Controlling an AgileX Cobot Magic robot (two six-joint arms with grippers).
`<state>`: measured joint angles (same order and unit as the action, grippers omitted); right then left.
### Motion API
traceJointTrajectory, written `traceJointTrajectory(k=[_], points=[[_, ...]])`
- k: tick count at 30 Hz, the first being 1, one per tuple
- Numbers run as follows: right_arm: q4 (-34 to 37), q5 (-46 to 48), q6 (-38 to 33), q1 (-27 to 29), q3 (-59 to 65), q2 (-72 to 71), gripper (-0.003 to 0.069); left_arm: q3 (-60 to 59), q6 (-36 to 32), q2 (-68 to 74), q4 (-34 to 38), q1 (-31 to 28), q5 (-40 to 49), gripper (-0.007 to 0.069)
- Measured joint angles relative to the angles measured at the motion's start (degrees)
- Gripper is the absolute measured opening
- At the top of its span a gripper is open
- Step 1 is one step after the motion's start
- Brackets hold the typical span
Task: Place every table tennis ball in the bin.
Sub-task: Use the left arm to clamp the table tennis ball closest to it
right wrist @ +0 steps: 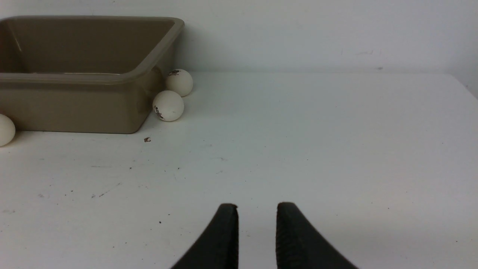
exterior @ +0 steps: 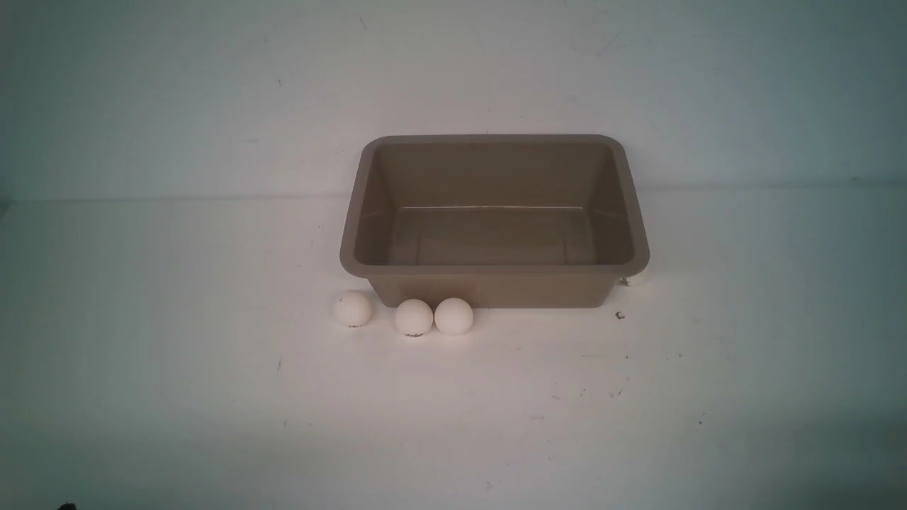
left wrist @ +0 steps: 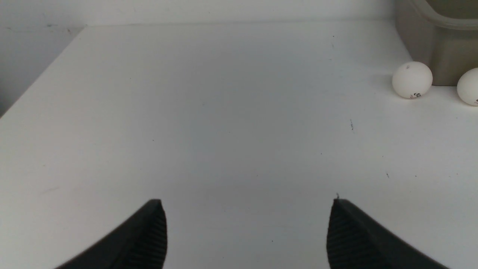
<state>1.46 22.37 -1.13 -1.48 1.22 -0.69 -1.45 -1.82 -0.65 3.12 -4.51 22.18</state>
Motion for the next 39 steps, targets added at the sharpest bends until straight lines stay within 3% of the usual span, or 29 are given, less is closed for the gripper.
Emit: traceJointTrajectory(k=[23, 32, 39], points=[[0.0, 0.0, 0.0, 0.0, 0.0, 0.0, 0.0138, 0.0, 0.0, 0.0, 0.0, 0.0, 0.0, 0.052], [3.06, -2.03, 0.0, 0.0, 0.03, 0.0, 0.0138, 0.0, 0.0, 0.0, 0.0, 0.0, 0.0, 0.052], [3.01, -1.49, 0.0, 0.0, -8.49, 0.0, 0.0138, 0.0, 0.0, 0.0, 0.0, 0.0, 0.0, 0.052]])
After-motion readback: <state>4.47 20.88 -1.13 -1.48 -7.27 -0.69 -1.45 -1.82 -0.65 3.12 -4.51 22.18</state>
